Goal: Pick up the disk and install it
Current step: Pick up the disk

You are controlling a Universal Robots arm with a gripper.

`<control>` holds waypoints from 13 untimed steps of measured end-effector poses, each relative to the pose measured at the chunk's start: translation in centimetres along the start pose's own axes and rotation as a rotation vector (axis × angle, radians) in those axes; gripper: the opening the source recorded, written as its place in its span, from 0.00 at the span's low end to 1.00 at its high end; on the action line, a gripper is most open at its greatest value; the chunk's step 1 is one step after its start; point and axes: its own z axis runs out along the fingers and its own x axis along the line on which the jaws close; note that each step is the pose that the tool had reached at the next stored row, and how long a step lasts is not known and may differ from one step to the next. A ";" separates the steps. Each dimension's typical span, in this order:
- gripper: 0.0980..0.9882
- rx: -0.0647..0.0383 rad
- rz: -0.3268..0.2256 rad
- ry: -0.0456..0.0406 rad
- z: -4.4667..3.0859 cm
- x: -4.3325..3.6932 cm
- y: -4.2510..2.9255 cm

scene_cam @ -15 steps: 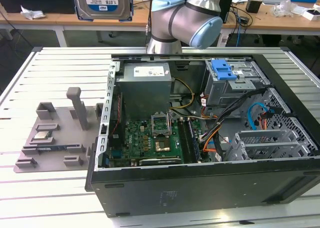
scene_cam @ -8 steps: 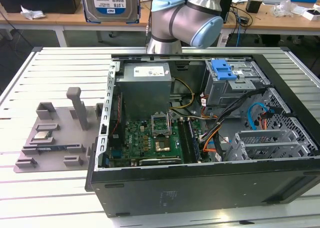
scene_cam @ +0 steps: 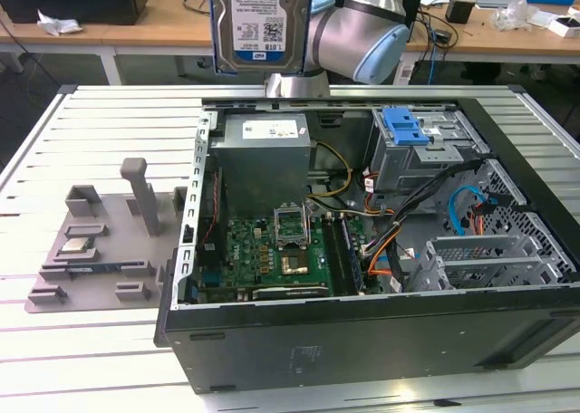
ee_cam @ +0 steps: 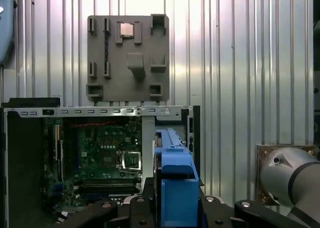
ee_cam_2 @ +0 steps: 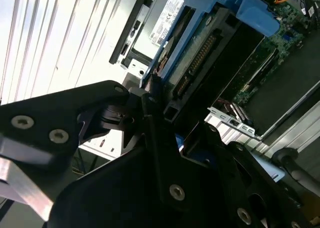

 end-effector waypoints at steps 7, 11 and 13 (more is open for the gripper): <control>0.30 0.000 0.000 0.0004 0.59 0.07 -1.03; 0.30 0.000 0.000 0.0011 0.96 0.07 -1.71; 0.30 0.000 0.000 0.0013 1.20 0.07 -2.13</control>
